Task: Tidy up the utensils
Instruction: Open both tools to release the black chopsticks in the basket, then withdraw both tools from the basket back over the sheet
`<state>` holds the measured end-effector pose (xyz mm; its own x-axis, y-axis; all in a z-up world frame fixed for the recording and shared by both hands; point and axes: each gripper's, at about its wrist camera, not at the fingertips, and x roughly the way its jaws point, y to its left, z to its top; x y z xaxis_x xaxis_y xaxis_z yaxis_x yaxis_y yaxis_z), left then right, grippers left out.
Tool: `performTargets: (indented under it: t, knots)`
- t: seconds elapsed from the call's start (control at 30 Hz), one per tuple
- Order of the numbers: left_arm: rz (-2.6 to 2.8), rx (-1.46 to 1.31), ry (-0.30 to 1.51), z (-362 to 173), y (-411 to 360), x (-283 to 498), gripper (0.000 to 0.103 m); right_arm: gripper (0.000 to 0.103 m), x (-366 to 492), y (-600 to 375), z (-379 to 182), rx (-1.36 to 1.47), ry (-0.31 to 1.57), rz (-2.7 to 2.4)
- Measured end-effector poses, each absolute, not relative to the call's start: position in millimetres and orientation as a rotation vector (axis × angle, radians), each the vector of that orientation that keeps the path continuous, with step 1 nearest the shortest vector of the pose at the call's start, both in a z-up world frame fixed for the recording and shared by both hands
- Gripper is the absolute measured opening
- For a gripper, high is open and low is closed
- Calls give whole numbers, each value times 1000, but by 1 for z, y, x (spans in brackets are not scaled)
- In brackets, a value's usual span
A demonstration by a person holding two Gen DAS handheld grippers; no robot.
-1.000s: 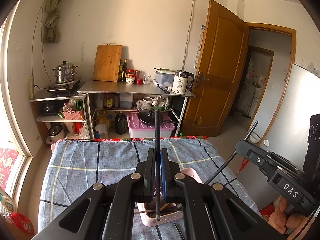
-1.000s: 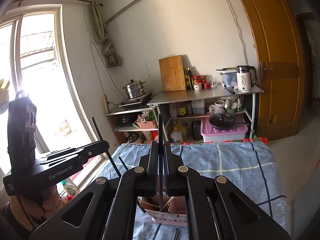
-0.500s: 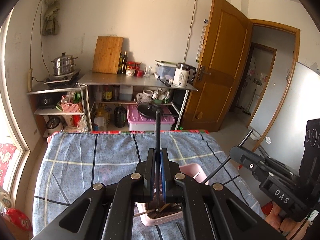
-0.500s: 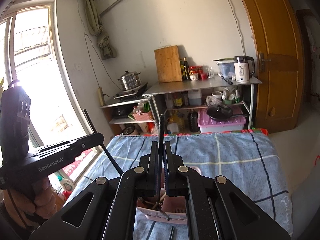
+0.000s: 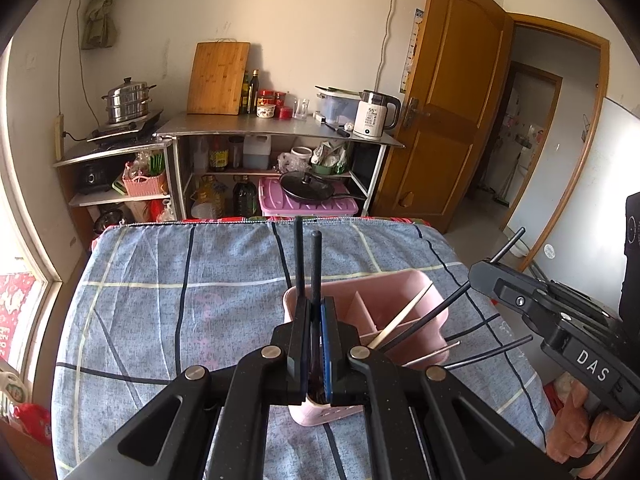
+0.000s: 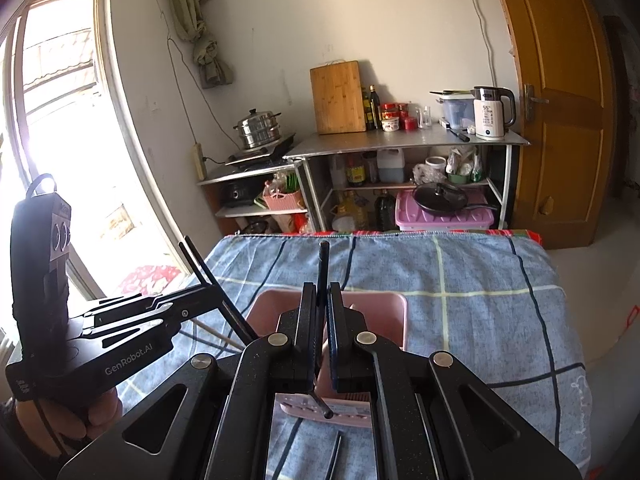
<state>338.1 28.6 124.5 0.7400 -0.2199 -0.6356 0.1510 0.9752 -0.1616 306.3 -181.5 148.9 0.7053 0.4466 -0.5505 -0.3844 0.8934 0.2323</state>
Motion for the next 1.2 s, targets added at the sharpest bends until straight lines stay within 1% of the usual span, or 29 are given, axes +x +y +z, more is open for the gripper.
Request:
performTargets:
  t: [0.13,0.23,0.33,0.4,0.6,0.73,0.87,0.93,1.03,1.17,1.2]
  knots:
    - [-193,-93,709,127,29,334,5,6,304,-180,147,79,656,478]
    - [-190,-95,688,133,33,326,10,13,298,-181,149,62,641,475]
    - [-190,-100,662,141,35,316,15,14,290,-183,153,58,629,477]
    - [-189,-100,648,145,37,309,17,15,284,-186,156,53,619,472]
    - [-187,-103,613,154,40,283,18,16,266,-197,165,65,593,468]
    - [-193,-124,591,154,44,260,24,19,249,-206,168,78,575,461]
    - [-198,-141,571,151,43,232,28,22,229,-216,165,80,564,455]
    - [-199,-154,566,148,43,219,34,22,220,-219,162,87,564,451]
    - [-198,-159,560,143,40,201,41,22,205,-226,155,98,566,448]
    - [-188,-142,564,131,33,178,42,22,187,-233,146,96,567,447]
    - [-187,-140,566,128,31,173,43,22,183,-234,144,94,569,446]
